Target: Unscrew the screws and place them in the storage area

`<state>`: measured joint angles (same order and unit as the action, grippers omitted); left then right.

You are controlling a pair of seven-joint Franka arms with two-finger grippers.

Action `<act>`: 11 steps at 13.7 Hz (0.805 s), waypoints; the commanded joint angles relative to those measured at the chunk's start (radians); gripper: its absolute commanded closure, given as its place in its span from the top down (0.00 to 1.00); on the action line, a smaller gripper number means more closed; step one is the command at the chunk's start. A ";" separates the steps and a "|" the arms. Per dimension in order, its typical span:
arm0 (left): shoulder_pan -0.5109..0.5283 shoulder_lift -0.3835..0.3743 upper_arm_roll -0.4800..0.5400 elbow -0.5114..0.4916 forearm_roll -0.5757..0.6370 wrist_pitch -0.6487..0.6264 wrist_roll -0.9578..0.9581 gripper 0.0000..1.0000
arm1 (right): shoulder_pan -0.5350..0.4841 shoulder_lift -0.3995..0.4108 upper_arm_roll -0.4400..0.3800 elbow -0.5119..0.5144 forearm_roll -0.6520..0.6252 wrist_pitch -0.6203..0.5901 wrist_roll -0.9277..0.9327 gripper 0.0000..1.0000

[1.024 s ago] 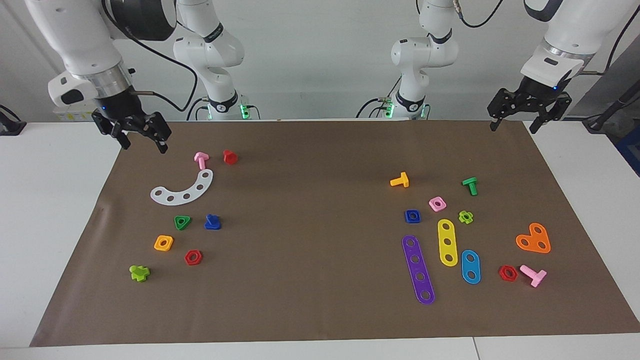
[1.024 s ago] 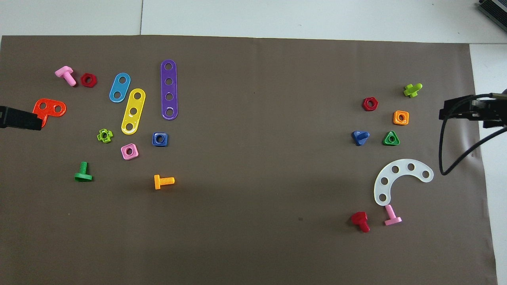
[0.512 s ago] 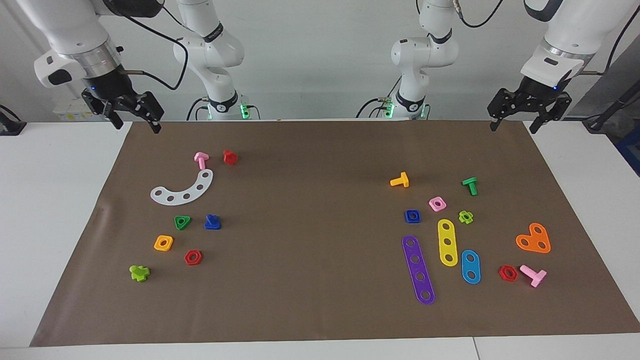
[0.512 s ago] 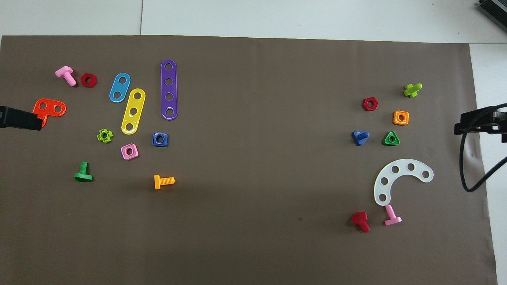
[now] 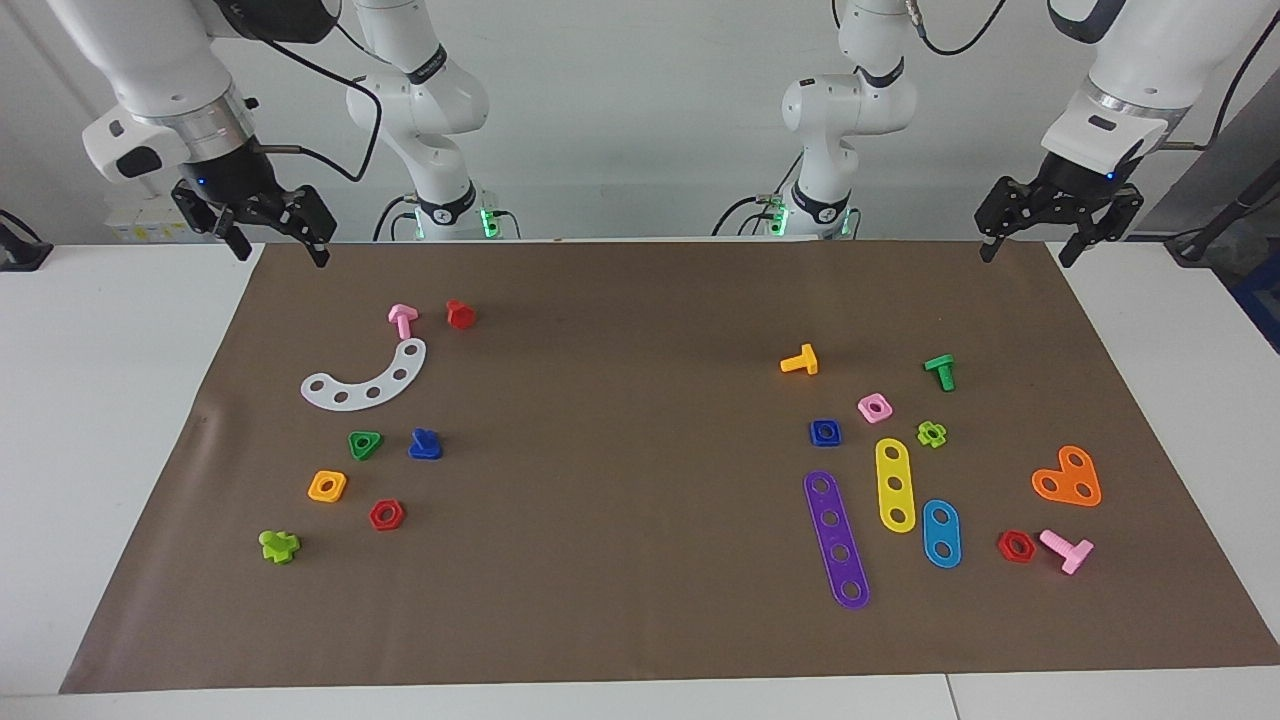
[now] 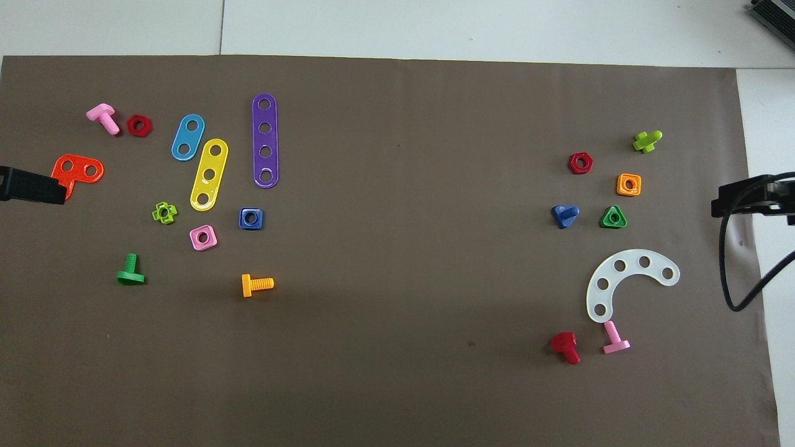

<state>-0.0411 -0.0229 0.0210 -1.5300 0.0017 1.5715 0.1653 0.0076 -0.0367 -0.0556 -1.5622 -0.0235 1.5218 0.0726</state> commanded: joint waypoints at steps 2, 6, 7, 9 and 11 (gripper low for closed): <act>0.013 -0.031 -0.004 -0.033 -0.019 -0.004 0.014 1.00 | 0.000 -0.005 0.003 0.010 -0.012 -0.026 -0.028 1.00; 0.013 -0.031 -0.004 -0.035 -0.019 -0.004 0.014 1.00 | 0.011 -0.012 0.003 -0.004 -0.012 -0.049 -0.030 1.00; 0.013 -0.031 -0.004 -0.033 -0.019 -0.004 0.014 1.00 | 0.015 -0.014 0.005 -0.007 -0.013 -0.048 -0.027 1.00; 0.013 -0.031 -0.004 -0.035 -0.019 -0.004 0.014 1.00 | 0.015 -0.014 0.005 -0.012 -0.018 -0.049 -0.031 1.00; 0.013 -0.031 -0.004 -0.035 -0.019 -0.004 0.014 1.00 | 0.015 -0.023 0.005 -0.028 -0.026 -0.036 -0.030 1.00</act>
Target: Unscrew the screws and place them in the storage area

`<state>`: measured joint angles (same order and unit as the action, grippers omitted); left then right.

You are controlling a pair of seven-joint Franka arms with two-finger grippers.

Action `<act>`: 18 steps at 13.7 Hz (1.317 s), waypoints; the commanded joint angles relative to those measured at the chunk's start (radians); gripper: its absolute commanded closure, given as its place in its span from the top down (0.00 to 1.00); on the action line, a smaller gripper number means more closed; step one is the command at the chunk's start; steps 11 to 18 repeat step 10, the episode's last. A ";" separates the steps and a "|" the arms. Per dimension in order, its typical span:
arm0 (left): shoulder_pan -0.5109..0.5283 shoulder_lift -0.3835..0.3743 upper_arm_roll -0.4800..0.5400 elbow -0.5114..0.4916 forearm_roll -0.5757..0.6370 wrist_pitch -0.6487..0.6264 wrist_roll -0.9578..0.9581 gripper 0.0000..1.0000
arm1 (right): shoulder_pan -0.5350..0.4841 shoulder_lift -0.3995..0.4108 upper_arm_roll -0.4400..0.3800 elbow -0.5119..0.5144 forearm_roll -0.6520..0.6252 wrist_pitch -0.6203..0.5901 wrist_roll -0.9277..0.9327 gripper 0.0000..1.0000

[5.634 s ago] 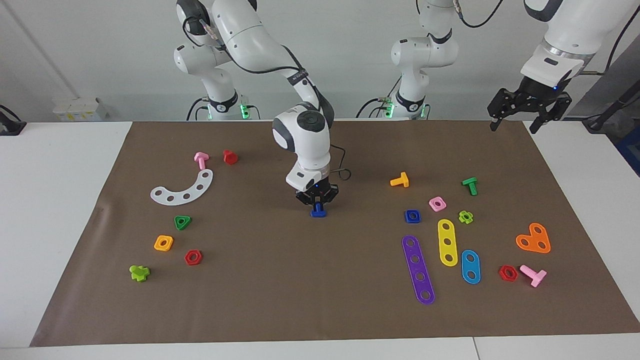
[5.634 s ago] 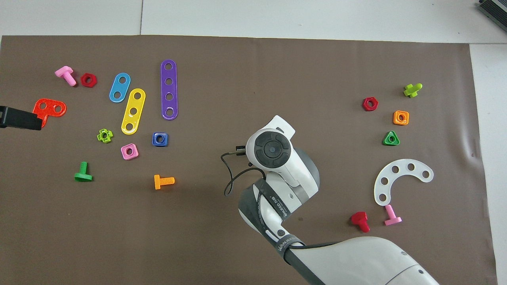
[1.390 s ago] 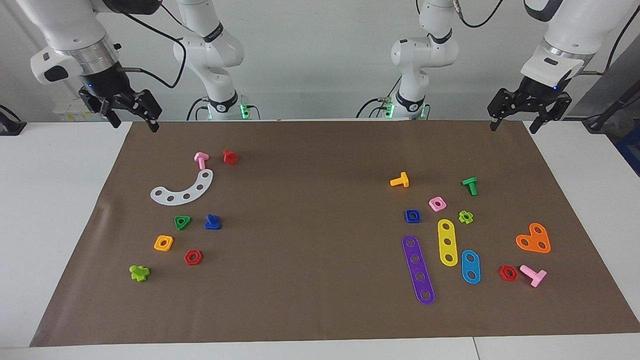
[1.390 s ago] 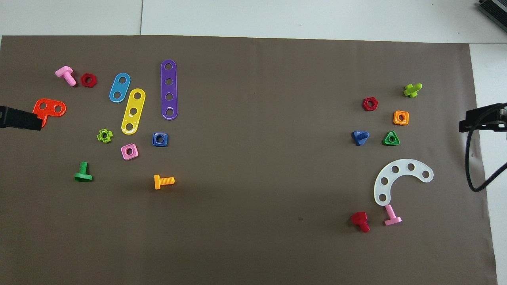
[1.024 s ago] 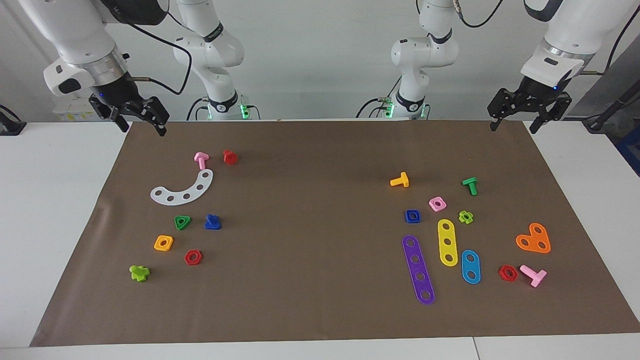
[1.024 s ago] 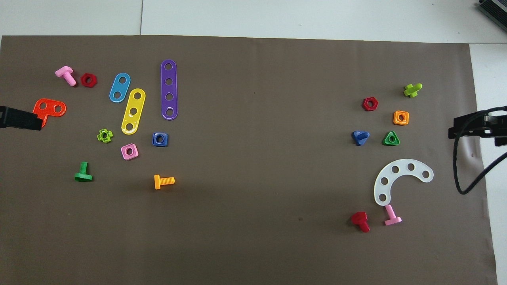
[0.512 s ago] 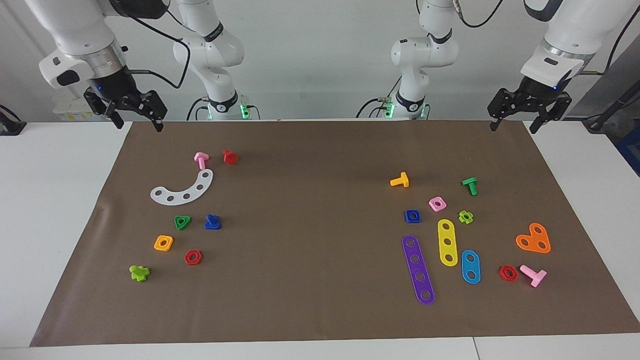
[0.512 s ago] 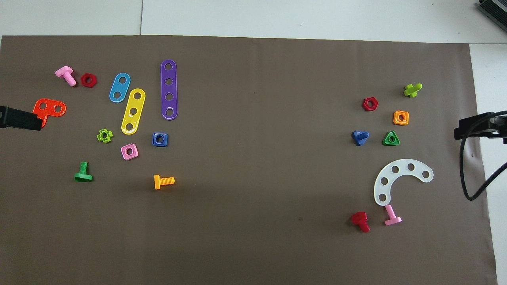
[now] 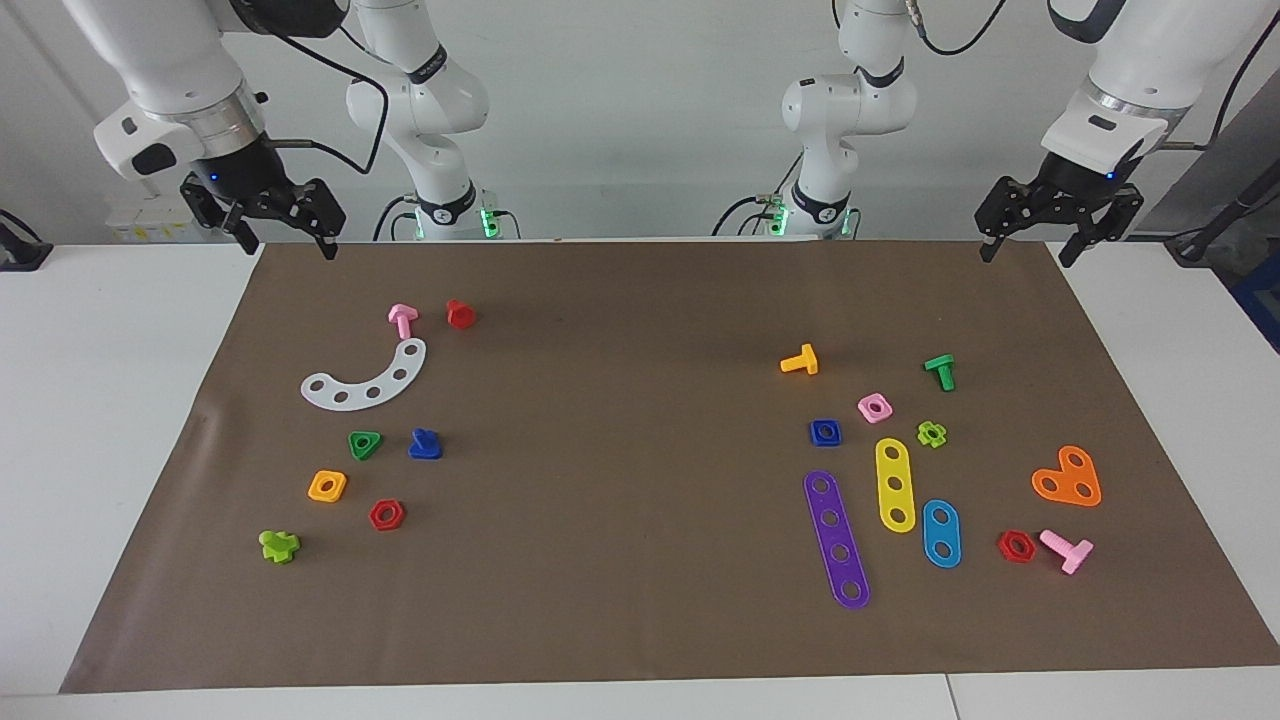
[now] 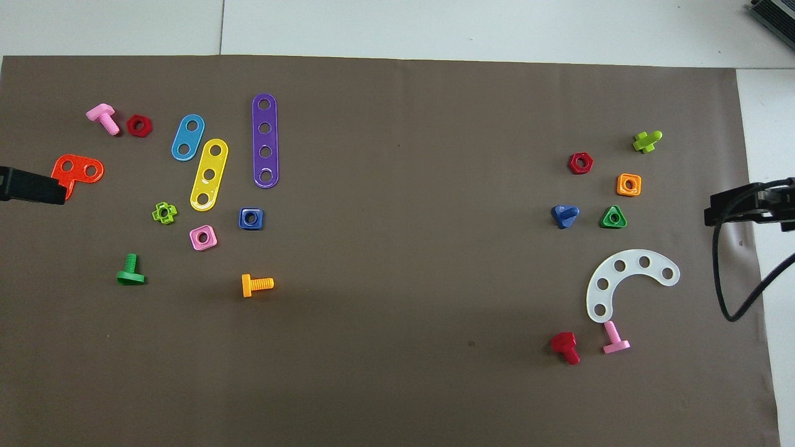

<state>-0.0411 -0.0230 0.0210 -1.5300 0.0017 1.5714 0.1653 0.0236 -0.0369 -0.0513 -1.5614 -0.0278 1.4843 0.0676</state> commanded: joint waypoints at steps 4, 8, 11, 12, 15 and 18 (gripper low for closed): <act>0.013 -0.031 -0.004 -0.035 -0.019 -0.004 0.014 1.00 | -0.002 -0.026 0.001 -0.034 -0.007 -0.001 -0.018 1.00; 0.012 -0.031 -0.004 -0.035 -0.019 -0.008 0.014 1.00 | -0.002 -0.026 0.001 -0.032 -0.006 0.001 -0.015 1.00; 0.007 -0.049 -0.006 -0.061 -0.019 -0.050 0.013 1.00 | -0.004 -0.026 -0.001 -0.031 -0.006 0.001 -0.015 1.00; 0.007 -0.049 -0.006 -0.061 -0.019 -0.050 0.013 1.00 | -0.004 -0.026 -0.001 -0.031 -0.006 0.001 -0.015 1.00; 0.007 -0.049 -0.006 -0.061 -0.019 -0.050 0.013 1.00 | -0.004 -0.026 -0.001 -0.031 -0.006 0.001 -0.015 1.00; 0.007 -0.049 -0.006 -0.061 -0.019 -0.050 0.013 1.00 | -0.004 -0.026 -0.001 -0.031 -0.006 0.001 -0.015 1.00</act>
